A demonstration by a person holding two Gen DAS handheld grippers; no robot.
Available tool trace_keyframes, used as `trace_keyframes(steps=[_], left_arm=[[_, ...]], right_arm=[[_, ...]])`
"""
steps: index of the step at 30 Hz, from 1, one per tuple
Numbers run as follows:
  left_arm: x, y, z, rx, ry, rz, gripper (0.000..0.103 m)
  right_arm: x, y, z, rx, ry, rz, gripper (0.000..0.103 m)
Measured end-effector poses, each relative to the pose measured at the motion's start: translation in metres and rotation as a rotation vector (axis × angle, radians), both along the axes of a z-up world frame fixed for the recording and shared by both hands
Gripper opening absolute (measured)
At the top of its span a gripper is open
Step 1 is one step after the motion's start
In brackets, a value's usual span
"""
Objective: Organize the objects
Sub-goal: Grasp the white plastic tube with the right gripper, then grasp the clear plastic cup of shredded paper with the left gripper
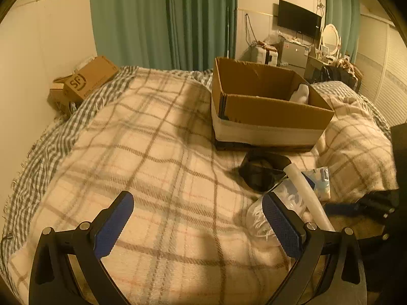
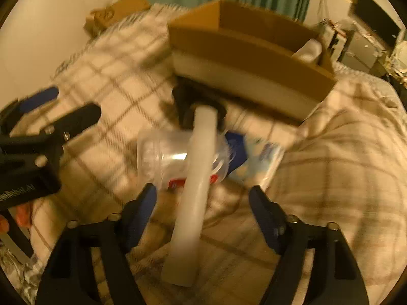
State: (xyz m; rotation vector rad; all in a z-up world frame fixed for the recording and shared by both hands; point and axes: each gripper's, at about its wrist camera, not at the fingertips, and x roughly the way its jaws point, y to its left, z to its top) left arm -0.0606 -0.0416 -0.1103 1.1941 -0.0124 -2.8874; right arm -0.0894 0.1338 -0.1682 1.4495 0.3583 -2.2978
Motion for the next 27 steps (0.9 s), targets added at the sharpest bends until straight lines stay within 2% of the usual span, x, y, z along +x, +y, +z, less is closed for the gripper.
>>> trace_keyframes(steps=[1, 3, 4, 9, 14, 18, 24, 27], left_arm=[[0.000, 0.000, -0.001, 0.002, -0.006, -0.001, 0.103], [0.000, 0.002, -0.001, 0.006, -0.008, -0.011, 0.103], [0.000, 0.003, -0.001, 0.007, -0.012, -0.016, 0.103], [-0.002, 0.022, -0.005, 0.006, -0.049, -0.080, 0.103], [-0.012, 0.053, -0.020, -0.015, -0.112, -0.192, 0.103], [-0.031, 0.068, -0.037, -0.059, -0.173, -0.198, 0.103], [-0.051, 0.083, -0.061, -0.031, -0.264, -0.254, 0.103], [-0.054, 0.091, -0.069, -0.031, -0.281, -0.274, 0.095]], right_arm=[[0.000, -0.002, -0.004, 0.014, -0.017, 0.008, 0.027], [0.001, -0.002, -0.006, 0.028, -0.020, 0.009, 0.015], [0.002, 0.000, -0.003, 0.025, -0.009, 0.003, 0.013], [0.008, 0.021, 0.035, -0.006, 0.111, -0.066, 0.011], [0.008, 0.047, 0.071, -0.040, 0.231, -0.145, 0.011], [-0.004, 0.063, 0.071, -0.066, 0.222, -0.189, 0.011], [-0.006, 0.067, 0.059, -0.078, 0.185, -0.195, 0.011], [-0.007, 0.066, 0.056, -0.077, 0.175, -0.194, 0.011]])
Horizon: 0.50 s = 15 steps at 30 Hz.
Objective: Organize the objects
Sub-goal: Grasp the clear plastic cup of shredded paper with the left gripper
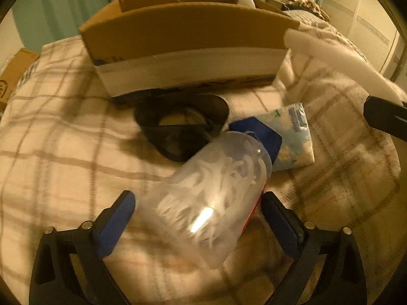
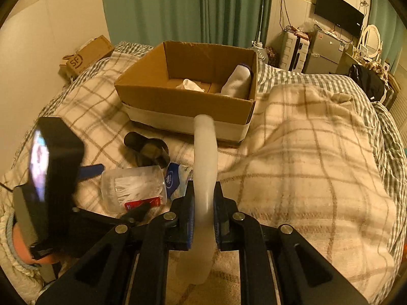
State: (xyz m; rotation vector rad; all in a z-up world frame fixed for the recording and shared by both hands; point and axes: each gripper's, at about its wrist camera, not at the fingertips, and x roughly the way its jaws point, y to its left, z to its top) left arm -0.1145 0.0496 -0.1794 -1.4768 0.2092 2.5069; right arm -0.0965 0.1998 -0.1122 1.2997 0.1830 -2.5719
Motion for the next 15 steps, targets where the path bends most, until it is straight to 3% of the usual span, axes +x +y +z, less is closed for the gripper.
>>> trace_keyframes(steps=[6, 15], left_arm=[[0.019, 0.004, 0.013, -0.007, 0.076, -0.016, 0.082], [0.055, -0.004, 0.054, 0.033, 0.193, 0.013, 0.074]], right_arm=[[0.002, 0.000, -0.001, -0.001, 0.004, -0.003, 0.011], [0.022, -0.003, 0.019, 0.002, 0.049, -0.003, 0.012]])
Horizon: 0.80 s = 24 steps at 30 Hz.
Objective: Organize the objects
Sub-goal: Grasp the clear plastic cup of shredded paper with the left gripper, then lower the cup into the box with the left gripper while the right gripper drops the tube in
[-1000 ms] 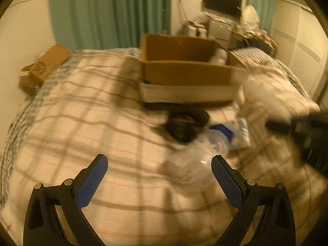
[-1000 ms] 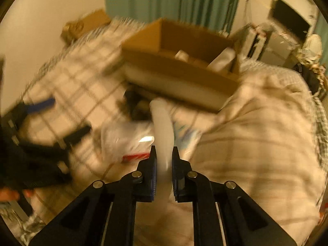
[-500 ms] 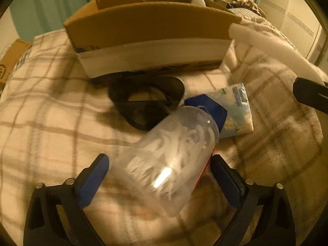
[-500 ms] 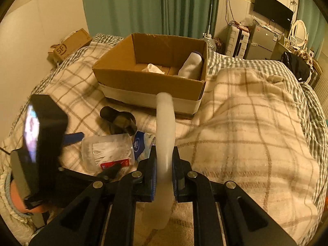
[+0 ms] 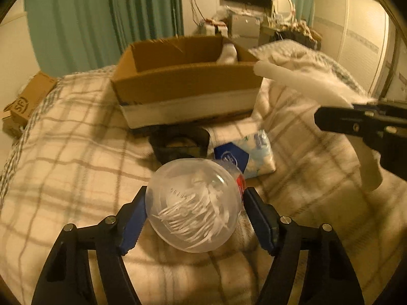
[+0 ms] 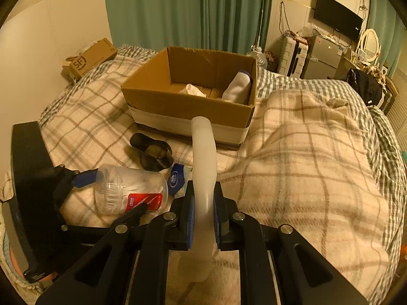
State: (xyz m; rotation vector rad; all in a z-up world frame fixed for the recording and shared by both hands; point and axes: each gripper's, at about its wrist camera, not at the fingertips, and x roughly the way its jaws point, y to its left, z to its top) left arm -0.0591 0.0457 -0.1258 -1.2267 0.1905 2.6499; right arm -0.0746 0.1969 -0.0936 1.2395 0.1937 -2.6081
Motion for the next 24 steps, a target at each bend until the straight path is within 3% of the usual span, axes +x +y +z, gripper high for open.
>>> trace_keyframes(steps=[13, 24], left_arm=[[0.019, -0.018, 0.068, 0.017, 0.148, 0.043, 0.072], [-0.035, -0.015, 0.128, -0.012, 0.280, 0.060, 0.071]], right_arm=[[0.031, -0.005, 0.042, -0.008, 0.086, 0.019, 0.012], [-0.002, -0.017, 0.099, 0.039, 0.235, 0.058, 0.011]])
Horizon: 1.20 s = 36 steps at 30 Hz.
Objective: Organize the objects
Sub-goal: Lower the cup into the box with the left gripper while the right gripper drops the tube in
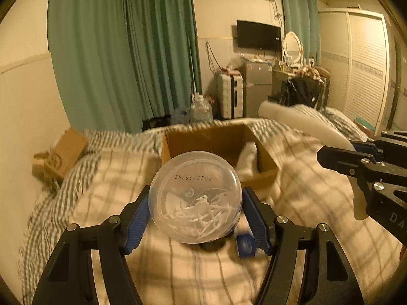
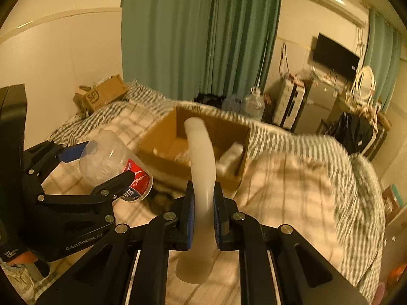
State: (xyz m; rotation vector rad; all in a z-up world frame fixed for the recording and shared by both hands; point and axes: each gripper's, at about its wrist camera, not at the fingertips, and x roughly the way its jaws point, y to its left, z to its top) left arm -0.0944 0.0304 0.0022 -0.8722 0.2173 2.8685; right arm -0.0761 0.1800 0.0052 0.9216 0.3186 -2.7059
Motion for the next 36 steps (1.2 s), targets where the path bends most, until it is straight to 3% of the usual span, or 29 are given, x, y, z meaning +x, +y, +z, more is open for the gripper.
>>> trace_keyframes(steps=[6, 12, 22, 29, 32, 34, 35, 36], left_arm=[[-0.049, 0.001, 0.014, -0.019, 0.026, 0.005, 0.071], [-0.103, 0.005, 0.013, -0.022, 0.012, 0.003, 0.071], [-0.169, 0.006, -0.030, -0.040, -0.064, 0.026, 0.071], [-0.187, 0.008, -0.057, -0.030, -0.122, 0.030, 0.071], [-0.186, 0.007, -0.057, -0.006, -0.131, 0.027, 0.073], [-0.182, 0.005, -0.052, -0.003, -0.118, 0.035, 0.083], [-0.180, 0.004, -0.048, -0.007, -0.111, 0.040, 0.091], [-0.174, 0.003, -0.043, -0.010, -0.100, 0.045, 0.093]], right_arm=[[-0.050, -0.005, 0.029, 0.028, 0.059, -0.004, 0.011], [-0.111, -0.012, 0.033, 0.022, 0.042, 0.003, 0.011], [-0.190, -0.010, -0.011, 0.018, -0.037, -0.030, 0.011], [-0.211, -0.001, -0.046, -0.003, -0.107, -0.026, 0.012], [-0.213, 0.009, -0.046, -0.035, -0.112, -0.033, 0.027], [-0.208, 0.014, -0.041, -0.044, -0.086, -0.057, 0.056], [-0.203, 0.018, -0.035, -0.055, -0.069, -0.066, 0.061], [-0.199, 0.020, -0.030, -0.061, -0.060, -0.070, 0.063]])
